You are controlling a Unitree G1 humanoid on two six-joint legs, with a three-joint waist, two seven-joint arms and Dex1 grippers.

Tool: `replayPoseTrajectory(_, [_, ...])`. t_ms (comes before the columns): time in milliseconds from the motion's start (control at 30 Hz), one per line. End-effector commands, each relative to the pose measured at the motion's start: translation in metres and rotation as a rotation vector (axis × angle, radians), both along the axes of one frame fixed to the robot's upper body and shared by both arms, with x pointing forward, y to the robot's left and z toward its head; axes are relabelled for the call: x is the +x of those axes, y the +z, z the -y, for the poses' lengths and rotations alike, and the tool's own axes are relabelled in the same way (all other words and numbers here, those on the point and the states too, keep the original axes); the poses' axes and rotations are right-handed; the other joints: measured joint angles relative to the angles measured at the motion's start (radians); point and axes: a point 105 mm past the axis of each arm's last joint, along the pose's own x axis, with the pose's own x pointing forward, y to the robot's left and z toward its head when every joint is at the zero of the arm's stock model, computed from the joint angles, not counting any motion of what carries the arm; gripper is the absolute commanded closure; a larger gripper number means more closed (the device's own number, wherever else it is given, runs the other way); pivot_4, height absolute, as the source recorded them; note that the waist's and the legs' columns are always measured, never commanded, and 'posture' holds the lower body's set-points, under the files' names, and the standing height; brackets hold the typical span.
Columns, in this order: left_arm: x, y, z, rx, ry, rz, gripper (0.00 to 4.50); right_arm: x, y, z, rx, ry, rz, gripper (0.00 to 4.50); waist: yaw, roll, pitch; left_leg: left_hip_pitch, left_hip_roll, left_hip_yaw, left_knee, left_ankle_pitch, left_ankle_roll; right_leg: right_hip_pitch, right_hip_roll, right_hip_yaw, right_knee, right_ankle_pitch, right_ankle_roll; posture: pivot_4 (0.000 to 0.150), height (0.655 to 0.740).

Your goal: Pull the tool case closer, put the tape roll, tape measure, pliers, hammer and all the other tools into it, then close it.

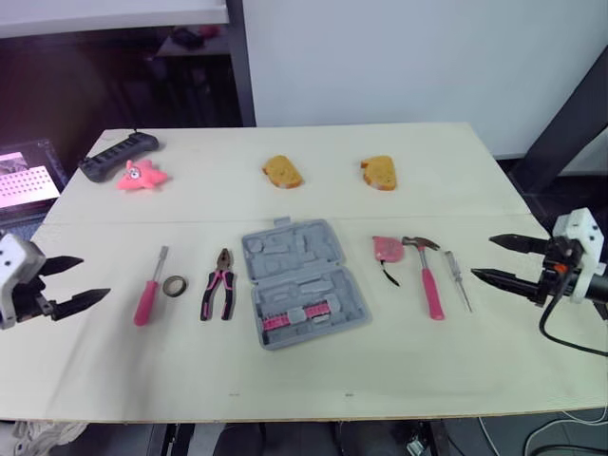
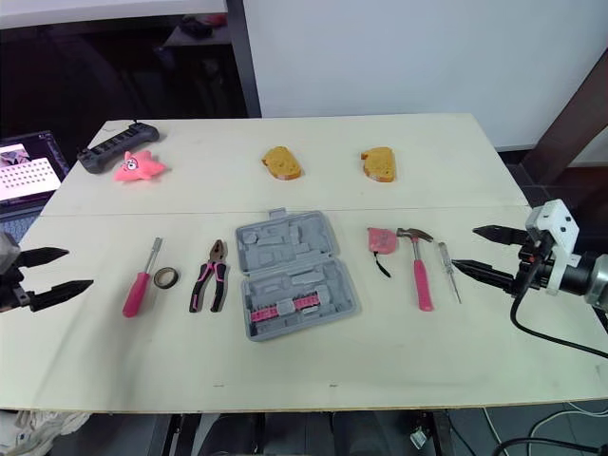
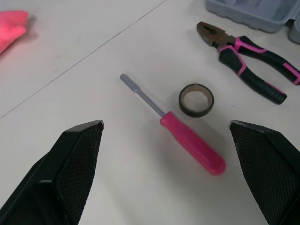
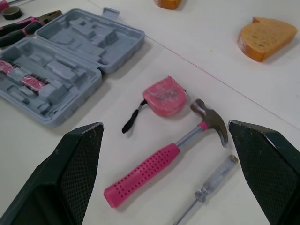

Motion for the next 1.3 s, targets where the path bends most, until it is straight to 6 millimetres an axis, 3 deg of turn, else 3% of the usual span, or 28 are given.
replayPoseTrajectory(33, [0.001, 0.012, -0.004, 0.052, -0.021, 0.019, 0.00, -0.002, 0.010, 0.009, -0.026, -0.017, 0.045, 0.01, 0.000, 0.000, 0.000, 0.000, 0.000, 0.000, 0.000, 0.000, 0.000, 0.000, 0.000, 0.000, 0.000, 0.000, 0.000, 0.150, 0.7398])
replayPoseTrajectory(200, [0.006, 0.010, -0.009, 0.098, 0.005, 0.028, 0.00, -0.003, 0.009, 0.008, -0.026, -0.014, 0.046, 0.01, -0.002, 0.000, 0.000, 0.000, 0.000, 0.000, 0.000, 0.000, 0.000, 0.000, 0.000, 0.000, 0.001, 0.000, 0.000, 0.150, 0.7398])
replayPoseTrajectory(467, [0.005, 0.009, -0.001, 0.007, -0.015, -0.025, 0.00, -0.001, 0.005, 0.002, -0.059, -0.005, 0.033, 0.01, -0.001, 0.000, 0.000, 0.000, 0.000, 0.000, 0.000, 0.000, 0.000, 0.000, 0.000, 0.000, 0.001, 0.000, 0.000, 0.150, 0.7398])
replayPoseTrajectory(567, [0.002, 0.010, 0.008, -0.075, -0.016, -0.042, 0.00, 0.003, 0.004, -0.017, -0.057, 0.047, 0.005, 0.01, -0.002, 0.000, 0.000, 0.000, 0.000, 0.000, 0.001, 0.000, 0.000, 0.000, 0.000, 0.000, 0.001, 0.000, 0.000, 0.150, 0.7398])
replayPoseTrajectory(667, [-0.005, 0.007, 0.028, -0.094, -0.060, -0.043, 0.00, 0.012, 0.011, -0.039, -0.054, 0.091, 0.001, 0.01, -0.009, 0.001, 0.001, 0.000, 0.000, 0.000, 0.001, 0.000, 0.000, 0.000, 0.000, 0.000, 0.001, 0.000, 0.001, 0.150, 0.7398])
replayPoseTrajectory(867, [-0.026, -0.014, 0.071, -0.105, -0.120, -0.056, 0.00, 0.028, 0.004, -0.082, -0.127, 0.191, -0.070, 0.01, -0.009, -0.002, 0.002, 0.000, 0.001, 0.000, 0.001, 0.000, 0.000, 0.000, 0.000, 0.000, 0.002, 0.000, 0.000, 0.150, 0.7398])
replayPoseTrajectory(1000, [-0.026, -0.025, 0.099, -0.144, -0.097, -0.014, 0.00, 0.037, -0.006, -0.116, -0.221, 0.291, -0.059, 0.01, 0.002, -0.002, 0.002, -0.001, 0.001, 0.000, 0.003, 0.000, 0.000, 0.000, 0.000, 0.000, 0.001, 0.001, 0.000, 0.150, 0.7398])
replayPoseTrajectory(1100, [-0.023, -0.033, 0.112, -0.167, -0.074, -0.005, 0.81, 0.044, -0.014, -0.136, -0.270, 0.357, -0.053, 0.00, 0.003, -0.003, 0.002, -0.001, 0.001, -0.001, 0.004, 0.000, 0.000, 0.000, 0.000, 0.000, 0.001, 0.001, 0.000, 0.150, 0.7398])
replayPoseTrajectory(1133, [-0.023, -0.037, 0.114, -0.167, -0.072, -0.009, 1.36, 0.046, -0.016, -0.140, -0.282, 0.371, -0.052, 0.00, 0.002, -0.003, 0.002, -0.001, 0.000, -0.001, 0.004, 0.000, 0.000, 0.000, 0.000, 0.000, 0.001, 0.001, 0.000, 0.150, 0.7398])
replayPoseTrajectory(1233, [-0.017, -0.043, 0.119, -0.161, -0.071, -0.010, 3.00, 0.056, -0.022, -0.148, -0.283, 0.379, -0.056, 0.89, 0.001, -0.003, 0.002, -0.001, 0.001, -0.001, 0.003, 0.000, 0.000, 0.000, 0.000, 0.000, 0.001, 0.001, 0.001, 0.150, 0.7398])
replayPoseTrajectory(1300, [-0.011, -0.046, 0.120, -0.145, -0.072, -0.008, 4.14, 0.064, -0.025, -0.150, -0.312, 0.375, -0.038, 1.86, 0.002, -0.003, 0.002, -0.001, 0.000, -0.001, 0.003, 0.000, 0.000, 0.000, 0.000, 0.000, 0.001, 0.001, 0.001, 0.150, 0.7398])
